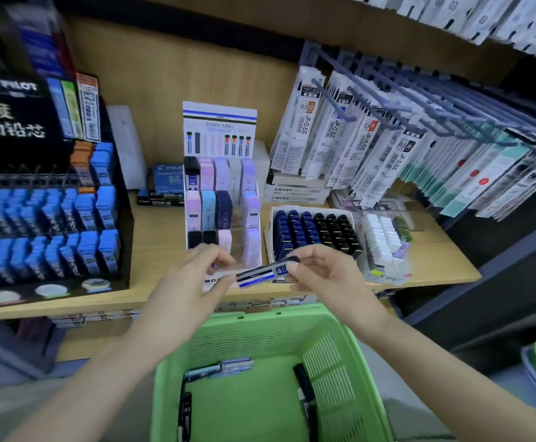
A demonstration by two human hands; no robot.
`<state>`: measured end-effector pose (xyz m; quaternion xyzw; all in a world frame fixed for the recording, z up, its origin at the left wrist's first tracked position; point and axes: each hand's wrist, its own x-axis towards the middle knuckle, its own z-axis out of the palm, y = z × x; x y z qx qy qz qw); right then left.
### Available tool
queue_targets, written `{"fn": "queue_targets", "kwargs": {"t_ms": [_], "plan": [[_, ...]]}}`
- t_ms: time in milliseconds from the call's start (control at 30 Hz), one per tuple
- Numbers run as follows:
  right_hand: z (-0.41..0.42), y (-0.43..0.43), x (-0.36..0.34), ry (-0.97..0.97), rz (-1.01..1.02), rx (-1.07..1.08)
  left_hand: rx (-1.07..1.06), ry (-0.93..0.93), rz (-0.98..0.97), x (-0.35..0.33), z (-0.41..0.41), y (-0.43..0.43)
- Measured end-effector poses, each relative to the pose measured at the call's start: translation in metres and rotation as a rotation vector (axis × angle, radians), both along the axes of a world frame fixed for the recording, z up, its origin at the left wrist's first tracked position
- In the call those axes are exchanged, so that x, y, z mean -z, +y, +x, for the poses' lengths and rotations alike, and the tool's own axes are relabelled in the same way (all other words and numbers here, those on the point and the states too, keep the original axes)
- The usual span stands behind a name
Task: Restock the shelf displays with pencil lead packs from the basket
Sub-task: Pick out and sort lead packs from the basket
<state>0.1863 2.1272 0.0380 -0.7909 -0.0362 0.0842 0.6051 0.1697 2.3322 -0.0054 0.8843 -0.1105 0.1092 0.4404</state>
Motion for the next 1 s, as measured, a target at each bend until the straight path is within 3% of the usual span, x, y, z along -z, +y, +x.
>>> {"fn": "queue_targets", "kwargs": {"t_ms": [167,333,567,1000], "plan": [[0.013,0.028,-0.003,-0.263,-0.278,0.020,-0.081,-0.051,0.153,0.008,0.012,0.037],[0.026,0.055,0.005,-0.408,-0.445,-0.073,0.006,-0.069,0.317,0.012,0.024,0.045],[0.041,0.075,0.020,-0.537,-0.667,-0.231,0.048,-0.193,0.393,0.016,0.035,0.053],[0.058,0.086,0.020,-0.509,-0.714,-0.297,0.068,-0.261,0.427,0.022,0.040,0.056]]}}
